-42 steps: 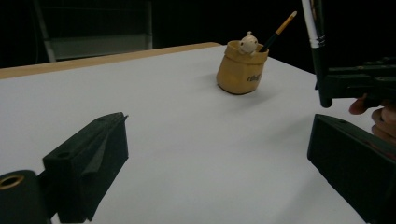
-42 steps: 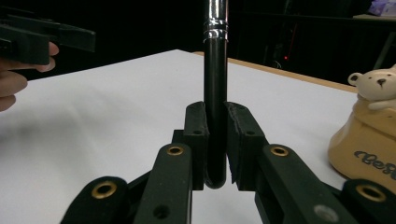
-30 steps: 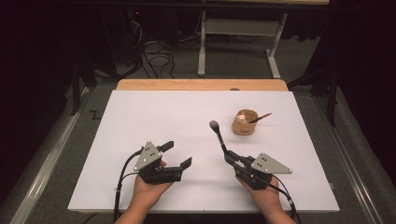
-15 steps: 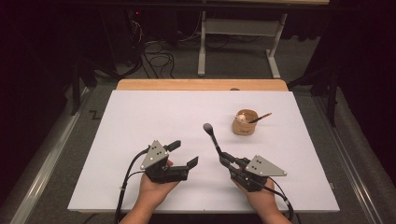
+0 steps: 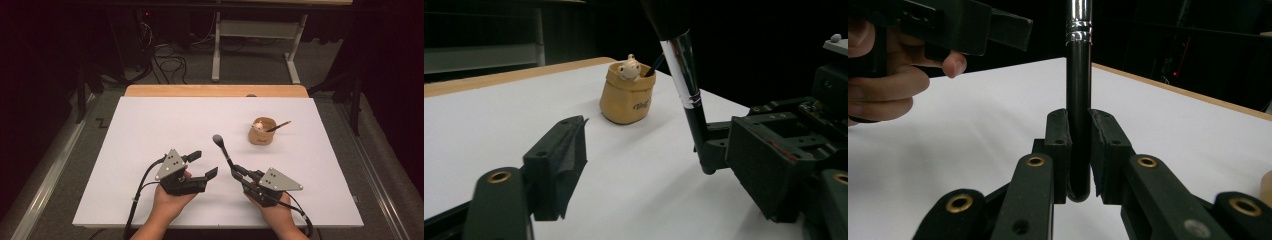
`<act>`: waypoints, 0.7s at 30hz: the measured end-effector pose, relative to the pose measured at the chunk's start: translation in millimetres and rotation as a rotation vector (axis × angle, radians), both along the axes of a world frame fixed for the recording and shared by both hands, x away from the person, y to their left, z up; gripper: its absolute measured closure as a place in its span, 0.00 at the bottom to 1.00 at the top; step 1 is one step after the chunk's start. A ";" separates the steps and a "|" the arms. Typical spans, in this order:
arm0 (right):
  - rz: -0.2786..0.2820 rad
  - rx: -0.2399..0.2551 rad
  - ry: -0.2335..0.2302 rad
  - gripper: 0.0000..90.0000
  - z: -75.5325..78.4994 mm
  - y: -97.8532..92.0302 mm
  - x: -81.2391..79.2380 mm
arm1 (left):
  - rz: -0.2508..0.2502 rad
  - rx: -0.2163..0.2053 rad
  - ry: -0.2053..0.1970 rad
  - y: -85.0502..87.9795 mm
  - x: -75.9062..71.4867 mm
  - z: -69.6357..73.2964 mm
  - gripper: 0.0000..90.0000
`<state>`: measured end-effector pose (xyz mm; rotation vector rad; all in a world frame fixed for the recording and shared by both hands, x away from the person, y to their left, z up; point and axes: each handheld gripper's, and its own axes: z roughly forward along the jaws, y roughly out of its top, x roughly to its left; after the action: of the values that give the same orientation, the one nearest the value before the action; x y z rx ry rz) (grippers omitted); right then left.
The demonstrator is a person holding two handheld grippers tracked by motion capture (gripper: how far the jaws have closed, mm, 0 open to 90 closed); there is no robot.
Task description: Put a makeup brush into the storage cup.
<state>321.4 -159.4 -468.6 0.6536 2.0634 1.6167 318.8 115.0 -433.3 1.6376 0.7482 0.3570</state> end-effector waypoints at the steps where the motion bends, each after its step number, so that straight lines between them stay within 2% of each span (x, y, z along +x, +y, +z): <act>1: 0.002 -0.005 0.001 0.90 -0.1 0.8 -0.4 | -0.003 0.001 -0.001 -0.5 -0.1 0.0 0.33; 10: 0.027 -0.019 -0.009 0.90 -2.4 5.6 -1.8 | -0.029 -0.004 0.005 -5.5 0.8 -0.2 0.40; 21: 0.054 -0.028 -0.032 0.90 -5.0 11.9 -4.4 | -0.043 -0.045 0.020 -5.7 3.2 0.3 0.46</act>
<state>317.0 -147.5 -473.6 0.5637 2.0933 1.6138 322.0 109.2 -433.0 1.6148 0.7304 0.2915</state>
